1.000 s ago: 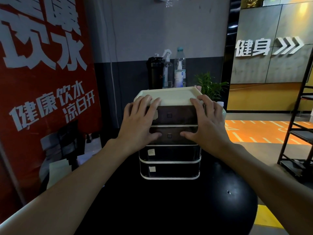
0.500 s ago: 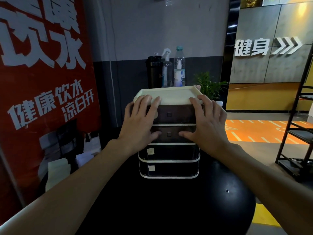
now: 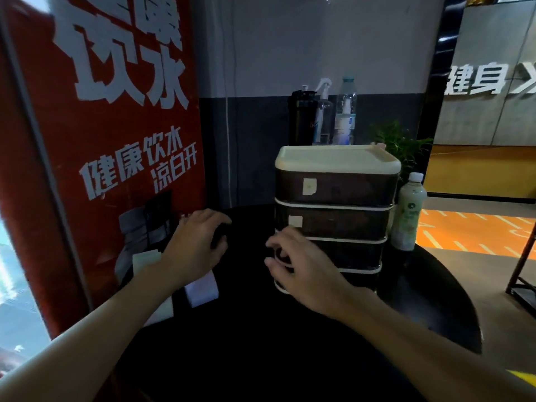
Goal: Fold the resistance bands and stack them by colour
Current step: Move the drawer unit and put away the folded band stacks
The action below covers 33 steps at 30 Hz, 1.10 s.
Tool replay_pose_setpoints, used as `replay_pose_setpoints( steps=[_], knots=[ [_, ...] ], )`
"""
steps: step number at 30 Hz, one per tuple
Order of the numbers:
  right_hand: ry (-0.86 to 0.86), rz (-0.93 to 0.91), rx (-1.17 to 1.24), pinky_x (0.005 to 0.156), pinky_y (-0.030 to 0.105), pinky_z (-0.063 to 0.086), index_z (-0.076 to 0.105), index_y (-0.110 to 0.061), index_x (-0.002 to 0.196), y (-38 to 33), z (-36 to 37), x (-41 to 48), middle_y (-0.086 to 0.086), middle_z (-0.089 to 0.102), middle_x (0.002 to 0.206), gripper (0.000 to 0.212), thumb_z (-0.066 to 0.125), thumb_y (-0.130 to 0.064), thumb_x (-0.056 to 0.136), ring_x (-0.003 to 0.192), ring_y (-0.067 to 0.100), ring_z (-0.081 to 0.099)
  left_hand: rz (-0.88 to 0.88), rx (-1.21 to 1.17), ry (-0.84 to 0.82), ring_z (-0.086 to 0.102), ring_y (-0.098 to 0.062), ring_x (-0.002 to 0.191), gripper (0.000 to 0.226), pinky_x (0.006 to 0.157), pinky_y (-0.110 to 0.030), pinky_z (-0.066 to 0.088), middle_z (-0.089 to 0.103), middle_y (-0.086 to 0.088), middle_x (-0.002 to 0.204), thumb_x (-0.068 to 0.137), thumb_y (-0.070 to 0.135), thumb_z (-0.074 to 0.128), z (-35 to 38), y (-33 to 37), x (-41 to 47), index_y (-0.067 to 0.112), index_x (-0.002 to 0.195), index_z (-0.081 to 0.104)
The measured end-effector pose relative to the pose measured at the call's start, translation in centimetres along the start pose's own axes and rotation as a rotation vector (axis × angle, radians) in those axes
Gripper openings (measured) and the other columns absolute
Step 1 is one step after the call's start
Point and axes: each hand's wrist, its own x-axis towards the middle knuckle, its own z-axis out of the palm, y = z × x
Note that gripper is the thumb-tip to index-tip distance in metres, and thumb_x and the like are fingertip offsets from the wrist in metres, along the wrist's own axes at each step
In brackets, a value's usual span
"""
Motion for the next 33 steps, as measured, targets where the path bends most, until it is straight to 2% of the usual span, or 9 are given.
replay_pose_setpoints(
  steps=[5,8,14,18,23,25,26,28,33],
  knots=[
    [-0.316,0.459,0.318,0.096,0.035,0.048,0.049,-0.017,0.130,-0.6,7.5,1.2,-0.004,0.050,0.116,0.038,0.053,-0.037,0.098,0.107,0.013,0.054,-0.112,-0.001,-0.242,0.051,-0.032,0.123,0.030,0.100,-0.043,0.043,0.055,-0.010,0.134,0.098,0.016,0.059,-1.5,-3.7,-1.6,0.007,0.126,0.061],
    [-0.409,0.607,0.393,0.098,0.039,0.048,0.042,-0.014,0.136,-0.4,10.4,2.6,0.003,0.053,0.121,0.051,0.053,-0.045,0.096,0.110,0.021,0.056,-0.168,0.040,-0.316,0.050,-0.027,0.125,0.035,0.102,-0.041,0.043,0.047,-0.006,0.144,0.099,0.025,0.058,-1.9,-6.3,-1.5,0.015,0.133,0.055],
    [-0.413,0.693,0.360,0.092,0.044,0.052,0.053,-0.009,0.118,-0.9,14.1,5.1,0.007,0.063,0.108,0.057,0.053,-0.058,0.090,0.097,0.025,0.063,-0.210,0.077,-0.499,0.047,-0.028,0.132,0.048,0.104,-0.043,0.042,0.044,-0.007,0.149,0.099,0.036,0.057,-0.6,-9.7,-0.1,0.016,0.141,0.046],
    [-0.331,0.717,0.372,0.064,0.033,0.040,0.054,-0.009,0.080,-1.9,15.5,6.5,0.012,0.052,0.077,0.043,0.055,-0.050,0.092,0.071,0.027,0.058,-0.218,0.056,-0.620,0.044,-0.026,0.135,0.062,0.109,-0.036,0.039,0.044,-0.006,0.148,0.095,0.044,0.059,0.6,-10.3,1.2,0.009,0.144,0.042],
    [-0.324,0.779,0.294,0.065,0.032,0.037,0.047,-0.015,0.076,-2.4,16.7,7.9,0.003,0.048,0.072,0.041,0.057,-0.052,0.092,0.070,0.021,0.053,-0.189,0.058,-0.626,0.059,-0.021,0.107,0.041,0.085,-0.030,0.047,0.060,0.001,0.119,0.086,0.045,0.071,1.9,-11.4,2.1,0.020,0.117,0.059],
    [-0.336,0.804,0.297,0.077,0.035,0.045,0.056,-0.015,0.096,-2.2,17.3,8.2,0.005,0.058,0.091,0.042,0.060,-0.056,0.088,0.088,0.024,0.059,-0.165,0.034,-0.624,0.059,-0.020,0.106,0.037,0.082,-0.028,0.044,0.057,0.006,0.111,0.085,0.045,0.073,2.1,-11.8,2.1,0.021,0.112,0.060],
    [-0.328,0.827,0.331,0.089,0.039,0.046,0.055,-0.014,0.119,-2.1,17.4,8.4,0.009,0.059,0.114,0.053,0.063,-0.055,0.087,0.107,0.028,0.058,-0.158,0.032,-0.631,0.057,-0.019,0.107,0.043,0.082,-0.027,0.041,0.057,0.005,0.113,0.086,0.045,0.072,2.1,-11.9,2.1,0.019,0.118,0.059],
    [-0.307,0.861,0.465,0.105,0.040,0.041,0.036,-0.010,0.146,-2.4,17.4,9.0,0.009,0.042,0.148,0.074,0.068,-0.044,0.088,0.132,0.031,0.044,-0.160,0.032,-0.646,0.054,-0.018,0.107,0.056,0.083,-0.025,0.038,0.056,0.002,0.123,0.087,0.047,0.071,1.9,-11.9,2.0,0.017,0.131,0.054],
    [-0.297,0.926,0.588,0.110,0.041,0.038,0.025,-0.011,0.152,-2.6,18.3,10.0,0.008,0.028,0.158,0.080,0.070,-0.030,0.089,0.139,0.031,0.037,-0.178,0.025,-0.652,0.056,-0.021,0.106,0.061,0.075,-0.019,0.039,0.056,-0.001,0.122,0.087,0.048,0.070,1.7,-12.5,1.9,0.016,0.134,0.050]
  ],
)
